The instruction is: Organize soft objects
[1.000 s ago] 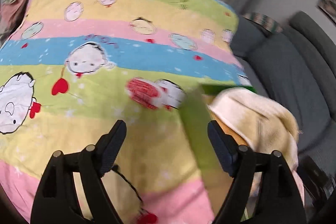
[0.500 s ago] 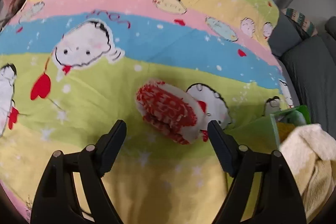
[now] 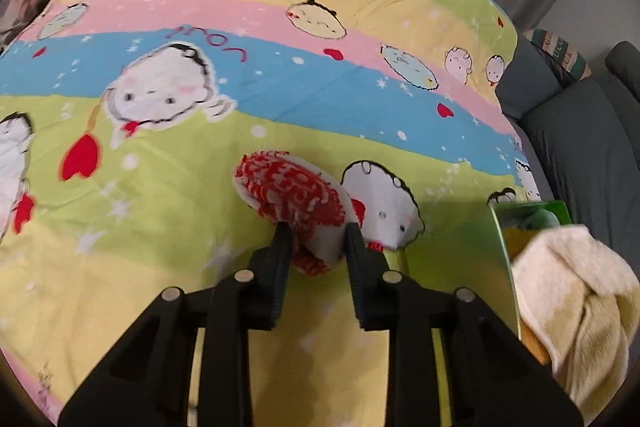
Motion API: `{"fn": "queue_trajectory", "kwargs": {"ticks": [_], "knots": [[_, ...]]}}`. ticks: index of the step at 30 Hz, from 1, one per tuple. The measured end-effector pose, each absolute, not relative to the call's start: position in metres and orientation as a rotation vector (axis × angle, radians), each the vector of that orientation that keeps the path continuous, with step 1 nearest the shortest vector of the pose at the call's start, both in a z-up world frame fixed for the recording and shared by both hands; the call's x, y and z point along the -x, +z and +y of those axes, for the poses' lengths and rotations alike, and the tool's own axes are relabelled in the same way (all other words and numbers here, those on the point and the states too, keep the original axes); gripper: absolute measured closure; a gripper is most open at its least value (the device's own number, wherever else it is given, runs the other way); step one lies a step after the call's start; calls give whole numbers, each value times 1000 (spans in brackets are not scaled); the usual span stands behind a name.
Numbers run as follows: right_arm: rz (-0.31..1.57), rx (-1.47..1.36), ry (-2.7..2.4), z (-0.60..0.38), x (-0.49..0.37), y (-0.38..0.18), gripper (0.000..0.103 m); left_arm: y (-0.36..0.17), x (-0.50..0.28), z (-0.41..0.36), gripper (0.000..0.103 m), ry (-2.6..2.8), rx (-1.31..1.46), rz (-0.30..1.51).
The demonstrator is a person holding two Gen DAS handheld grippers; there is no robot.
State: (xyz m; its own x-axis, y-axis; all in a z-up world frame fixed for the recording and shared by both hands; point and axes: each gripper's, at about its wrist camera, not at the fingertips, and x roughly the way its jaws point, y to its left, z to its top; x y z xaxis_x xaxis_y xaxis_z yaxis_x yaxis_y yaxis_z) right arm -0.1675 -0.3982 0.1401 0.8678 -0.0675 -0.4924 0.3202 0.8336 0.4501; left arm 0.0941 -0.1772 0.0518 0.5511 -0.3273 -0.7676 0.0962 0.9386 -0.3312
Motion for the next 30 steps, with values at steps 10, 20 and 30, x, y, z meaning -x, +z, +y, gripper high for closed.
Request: {"fn": "queue_trajectory", "kwargs": {"ticks": [10,20,30], "knots": [[575,-488,68,-340,137,140,19,84,13,-111,78,-282,177,859],[821,-534,525,-236,77,86,19,93,100,-80,77,-317,187,799],[806,-453,577,-215,93,88,60,127,139,-95,78,-455,164,698]]}}
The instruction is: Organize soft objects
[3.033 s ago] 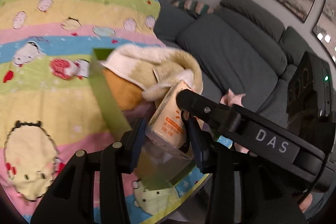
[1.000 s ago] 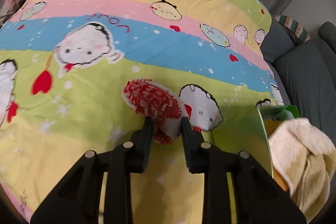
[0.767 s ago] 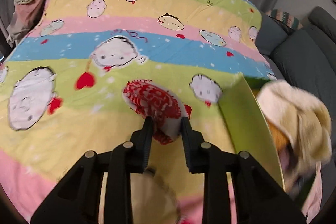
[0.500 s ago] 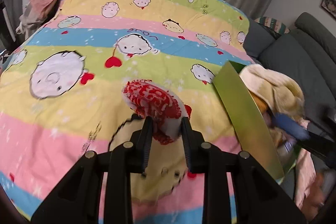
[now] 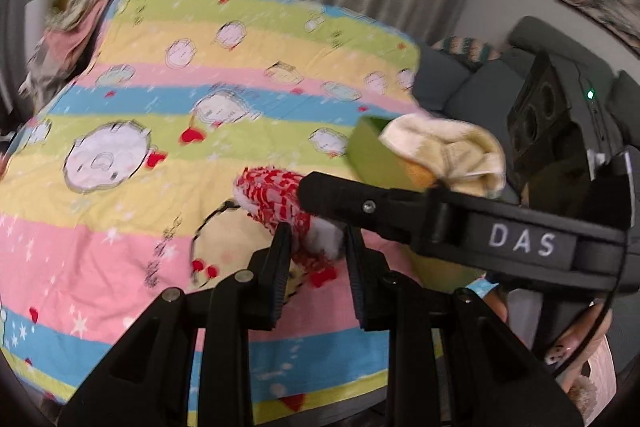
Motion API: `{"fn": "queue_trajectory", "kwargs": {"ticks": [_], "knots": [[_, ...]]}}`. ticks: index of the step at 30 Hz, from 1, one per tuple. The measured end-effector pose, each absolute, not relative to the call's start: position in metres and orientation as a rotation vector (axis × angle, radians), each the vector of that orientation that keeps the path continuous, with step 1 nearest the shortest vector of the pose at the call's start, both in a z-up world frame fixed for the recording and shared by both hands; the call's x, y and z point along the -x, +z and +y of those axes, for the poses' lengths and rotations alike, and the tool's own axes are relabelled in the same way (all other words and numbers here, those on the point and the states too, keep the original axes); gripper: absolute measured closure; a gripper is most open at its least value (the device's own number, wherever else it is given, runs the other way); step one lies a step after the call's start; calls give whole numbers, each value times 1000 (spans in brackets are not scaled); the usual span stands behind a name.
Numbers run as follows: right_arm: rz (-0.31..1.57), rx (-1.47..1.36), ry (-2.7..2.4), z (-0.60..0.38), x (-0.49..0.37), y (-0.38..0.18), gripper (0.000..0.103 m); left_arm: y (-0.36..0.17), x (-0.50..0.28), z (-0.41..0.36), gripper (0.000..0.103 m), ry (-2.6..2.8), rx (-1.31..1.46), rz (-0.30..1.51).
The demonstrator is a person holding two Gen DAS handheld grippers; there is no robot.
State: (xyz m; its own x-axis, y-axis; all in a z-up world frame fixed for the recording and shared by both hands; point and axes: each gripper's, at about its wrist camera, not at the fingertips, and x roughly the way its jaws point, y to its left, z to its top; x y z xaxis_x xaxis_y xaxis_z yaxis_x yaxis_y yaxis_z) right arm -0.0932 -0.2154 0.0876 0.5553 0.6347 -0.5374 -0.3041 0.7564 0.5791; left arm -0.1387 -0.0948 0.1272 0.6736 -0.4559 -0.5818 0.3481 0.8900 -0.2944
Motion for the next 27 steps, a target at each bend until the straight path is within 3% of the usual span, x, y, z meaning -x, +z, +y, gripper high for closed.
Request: {"fn": "queue_trajectory", "kwargs": {"ticks": [13,27], "knots": [[556,-466,262,-317,165,136,61,156,134,-200,78,-809,97,640],[723,-560,-10,-392,151,86,61,98,100,-271,75,-937,100,858]]}}
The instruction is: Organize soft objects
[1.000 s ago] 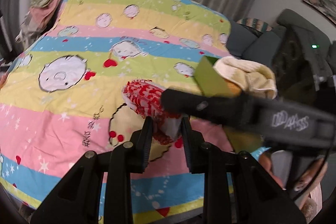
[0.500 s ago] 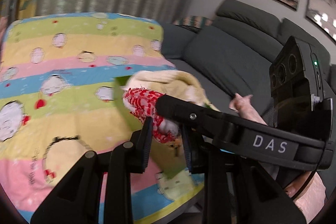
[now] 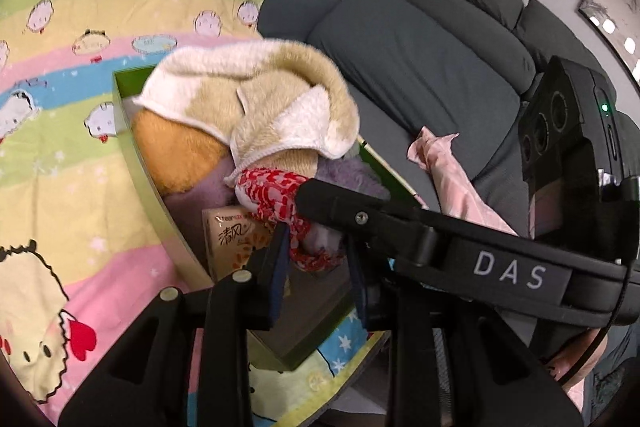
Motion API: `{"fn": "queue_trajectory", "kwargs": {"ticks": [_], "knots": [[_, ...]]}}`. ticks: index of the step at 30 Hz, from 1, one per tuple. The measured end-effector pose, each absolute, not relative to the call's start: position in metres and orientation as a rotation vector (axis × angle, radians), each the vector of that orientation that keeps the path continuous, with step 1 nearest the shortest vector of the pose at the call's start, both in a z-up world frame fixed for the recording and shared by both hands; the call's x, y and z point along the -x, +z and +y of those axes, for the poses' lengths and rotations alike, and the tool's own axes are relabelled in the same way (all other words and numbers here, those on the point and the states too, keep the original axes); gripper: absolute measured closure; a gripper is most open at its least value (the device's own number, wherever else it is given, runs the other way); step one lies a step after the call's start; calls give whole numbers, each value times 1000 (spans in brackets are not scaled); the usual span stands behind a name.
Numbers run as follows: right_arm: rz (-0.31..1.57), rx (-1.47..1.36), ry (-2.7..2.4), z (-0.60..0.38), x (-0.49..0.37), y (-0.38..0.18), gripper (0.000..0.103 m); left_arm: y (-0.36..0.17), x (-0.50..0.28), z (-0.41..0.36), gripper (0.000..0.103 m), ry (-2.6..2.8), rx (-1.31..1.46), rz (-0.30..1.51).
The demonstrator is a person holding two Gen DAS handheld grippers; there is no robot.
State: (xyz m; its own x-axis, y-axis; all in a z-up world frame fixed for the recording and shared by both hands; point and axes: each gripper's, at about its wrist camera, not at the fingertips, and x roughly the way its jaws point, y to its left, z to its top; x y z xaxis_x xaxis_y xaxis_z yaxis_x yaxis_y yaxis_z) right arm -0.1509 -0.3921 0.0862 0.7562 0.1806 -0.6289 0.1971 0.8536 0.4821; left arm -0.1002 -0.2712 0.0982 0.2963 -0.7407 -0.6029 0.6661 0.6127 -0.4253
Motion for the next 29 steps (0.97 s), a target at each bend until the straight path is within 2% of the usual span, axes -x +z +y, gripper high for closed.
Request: {"fn": "queue_trajectory", "kwargs": {"ticks": [3,4,6,7,8,10,13,20,29], "knots": [[755,-579,-29,-397,145,77,61,92,96,-274,71,-917,96,888],[762,-584,-34,-397,143,75,61,93,97,-275,66,-908,86,897],[775,-593,-43,-398,142,74,59,97,99,-273,44,-903,69,886],[775,-593,-46,-398,143,75,55,101,103,-271,27,-895,62,864],[773,-590,-55,-397,144,76,53,106,107,-269,19,-883,54,840],[766,-555,-101,-395,148,81,36,117,114,-265,19,-852,25,786],[720,-535,-161,-397,159,92,24,132,122,-260,16,-826,-1,720],[595,-517,-233,-399,193,122,20,150,136,-245,14,-795,-34,661],[574,-422,-383,-389,205,140,19,149,142,-235,15,-762,-39,647]]}}
